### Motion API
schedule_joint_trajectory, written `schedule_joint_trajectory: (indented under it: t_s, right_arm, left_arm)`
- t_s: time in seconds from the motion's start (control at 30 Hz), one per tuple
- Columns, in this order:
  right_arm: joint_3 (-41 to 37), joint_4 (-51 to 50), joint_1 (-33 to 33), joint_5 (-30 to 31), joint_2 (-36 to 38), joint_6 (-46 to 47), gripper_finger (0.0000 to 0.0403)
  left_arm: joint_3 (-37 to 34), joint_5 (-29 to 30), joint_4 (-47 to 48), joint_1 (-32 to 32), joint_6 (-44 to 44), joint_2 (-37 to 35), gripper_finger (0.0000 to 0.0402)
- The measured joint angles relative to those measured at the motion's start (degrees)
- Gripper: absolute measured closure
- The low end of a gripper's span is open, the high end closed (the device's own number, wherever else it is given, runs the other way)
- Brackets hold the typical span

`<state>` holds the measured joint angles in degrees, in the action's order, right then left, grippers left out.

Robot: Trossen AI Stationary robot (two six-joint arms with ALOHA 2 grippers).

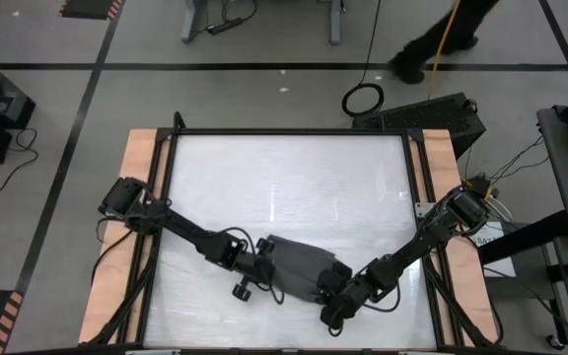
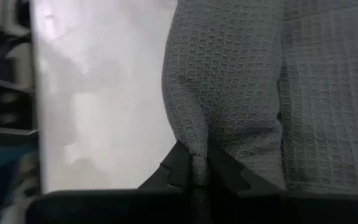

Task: Roll towel
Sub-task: Roll the dark gray towel

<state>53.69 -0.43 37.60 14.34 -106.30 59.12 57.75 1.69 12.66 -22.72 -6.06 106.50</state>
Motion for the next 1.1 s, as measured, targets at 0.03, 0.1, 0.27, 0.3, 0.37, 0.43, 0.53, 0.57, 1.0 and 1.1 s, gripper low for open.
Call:
schedule_joint_trajectory:
  t_s: [0.03, 0.1, 0.27, 0.3, 0.37, 0.43, 0.53, 0.57, 1.0, 1.1]
  right_arm:
    - [0.0, 0.71, -0.04, -1.5, 0.19, 0.21, 0.0387]
    - [-0.09, 2.81, -0.06, -4.64, 0.49, 0.41, 0.0387]
    - [-0.11, 5.5, -0.06, -8.18, 2.62, 4.2, 0.0387]
    - [-0.1, 5.62, -0.06, -8.62, 3.01, 4.7, 0.0387]
    - [-0.09, 5.82, -0.04, -8.73, 3.56, 5.53, 0.0387]
    - [-0.09, 5.91, -0.06, -8.73, 3.92, 6.97, 0.0386]
    - [-0.07, 5.87, -0.06, -8.71, 4.06, 8.59, 0.0381]
    - [-0.07, 5.63, -0.06, -8.69, 4.06, 9.19, 0.0378]
    - [0.02, 3.35, -0.52, -8.14, 4.18, 11.38, 0.0311]
    - [0.02, 3.31, -0.43, -7.03, 4.87, 7.04, 0.0278]
  left_arm:
    - [0.21, -2.18, -0.08, 0.46, 1.01, 0.01, 0.0384]
    - [0.78, -8.98, -0.1, 1.65, 3.1, 0.14, 0.0382]
    - [1.92, -31.2, 0.17, 5.83, 11.0, 0.44, 0.0385]
    - [1.96, -34.38, -0.14, 6.71, 12.51, 0.44, 0.0385]
    - [2.0, -39.81, -0.29, 8.42, 14.84, 0.44, 0.0386]
    - [2.0, -45.36, -0.3, 10.08, 17.04, 0.44, 0.0386]
    - [2.0, -50.33, -0.37, 12.46, 19.08, 0.44, 0.0387]
    - [2.0, -51.19, -0.38, 13.22, 19.74, 0.44, 0.0387]
    - [1.65, -53.52, 1.18, 17.11, 25.28, 0.92, 0.0388]
    - [1.58, -53.21, 3.33, 17.09, 25.05, 2.64, 0.0388]
